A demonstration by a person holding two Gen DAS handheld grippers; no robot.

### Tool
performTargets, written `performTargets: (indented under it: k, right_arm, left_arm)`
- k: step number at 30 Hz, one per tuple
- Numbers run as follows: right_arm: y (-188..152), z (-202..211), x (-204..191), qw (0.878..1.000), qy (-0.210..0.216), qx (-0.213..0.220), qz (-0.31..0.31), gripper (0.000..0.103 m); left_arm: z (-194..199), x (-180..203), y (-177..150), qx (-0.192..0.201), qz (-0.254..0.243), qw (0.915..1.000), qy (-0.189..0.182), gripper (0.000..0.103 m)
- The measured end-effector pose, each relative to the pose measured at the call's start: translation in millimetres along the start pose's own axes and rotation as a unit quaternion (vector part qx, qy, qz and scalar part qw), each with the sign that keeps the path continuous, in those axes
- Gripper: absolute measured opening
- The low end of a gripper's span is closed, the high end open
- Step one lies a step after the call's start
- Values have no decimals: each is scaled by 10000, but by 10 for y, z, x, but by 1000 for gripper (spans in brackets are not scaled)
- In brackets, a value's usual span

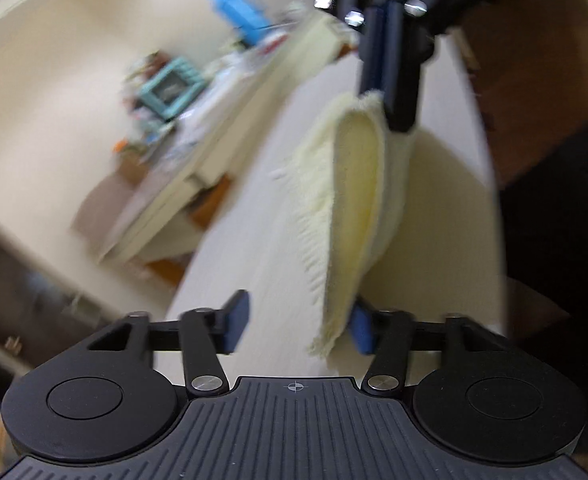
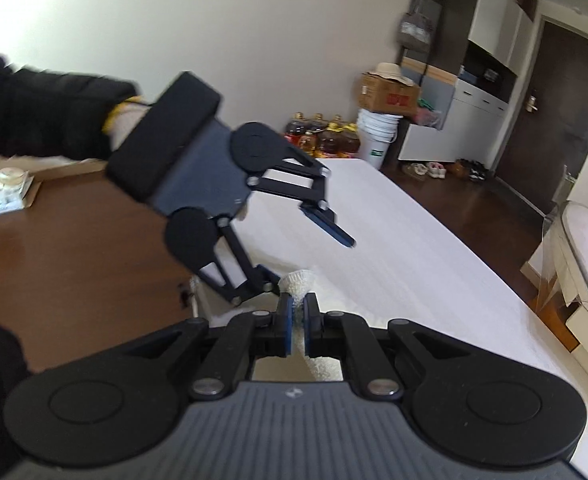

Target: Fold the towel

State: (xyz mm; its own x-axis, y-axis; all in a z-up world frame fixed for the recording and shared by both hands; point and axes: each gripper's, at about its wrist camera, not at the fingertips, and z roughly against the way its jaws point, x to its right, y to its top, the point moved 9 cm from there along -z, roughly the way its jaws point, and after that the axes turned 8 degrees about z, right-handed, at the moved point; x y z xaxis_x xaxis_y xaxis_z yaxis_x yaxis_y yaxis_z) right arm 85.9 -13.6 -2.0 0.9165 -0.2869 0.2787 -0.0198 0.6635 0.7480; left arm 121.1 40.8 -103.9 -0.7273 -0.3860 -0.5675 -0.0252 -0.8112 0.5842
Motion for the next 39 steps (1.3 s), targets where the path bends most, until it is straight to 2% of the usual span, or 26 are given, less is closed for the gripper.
performTargets:
  k: [3, 8, 9, 11, 16, 19, 21, 23, 26, 29, 32, 33, 35, 39]
  right_arm:
    - [-123, 50, -98, 9999, -106, 5, 36, 8]
    - [-243, -34, -337, 9983, -558, 97, 101, 30]
    - [-258, -85, -393, 9967, -774, 76, 237, 32]
    - [-293, -136, -500, 9934, -1065, -2, 431, 46]
    - [-347, -343, -700, 9885, -1365, -182, 620, 48]
    - [-345, -434, -764, 9800, -1786, -223, 851, 46]
    - [-338, -502, -787, 9712, -2078, -287, 1133, 38]
    - [-331, -541, -819, 9676, -2137, -309, 1307, 10]
    - [-315, -459, -837, 9701, -2026, -186, 1322, 7]
    - [-357, -264, -689, 9831, -1701, -85, 677, 7]
    - [-421, 49, -353, 9886, -1357, 289, -582, 7]
    - [-457, 152, -165, 9846, -1309, 456, -1063, 7]
    - [-520, 264, 74, 9765, -1347, 633, -1557, 7]
    - [-743, 416, 663, 9492, -1546, 928, -2577, 7]
  left_arm:
    - [-14, 103, 3, -170, -89, 9990, -394, 6]
    - [-48, 87, 19, -293, 115, 9977, -593, 6]
    - [-40, 78, 22, -312, 155, 9975, -621, 6]
    - [-24, 60, 32, -345, 208, 9970, -663, 6]
    - [0, 30, 77, -403, 300, 9960, -733, 7]
    - [49, 45, 96, -426, 351, 9954, -781, 7]
    - [83, 57, 99, -448, 360, 9953, -785, 7]
    - [110, 67, 103, -462, 300, 9956, -760, 7]
    - [185, 115, 127, -450, 103, 9961, -751, 7]
    - [238, 158, 225, -399, -15, 9955, -860, 7]
    - [212, 91, 427, -249, -24, 9961, -842, 7]
    - [175, 42, 501, -196, -4, 9966, -803, 7]
    - [42, -126, 710, -77, 54, 9975, -696, 7]
    - [-384, -428, 1084, -17, 129, 9976, -683, 7]
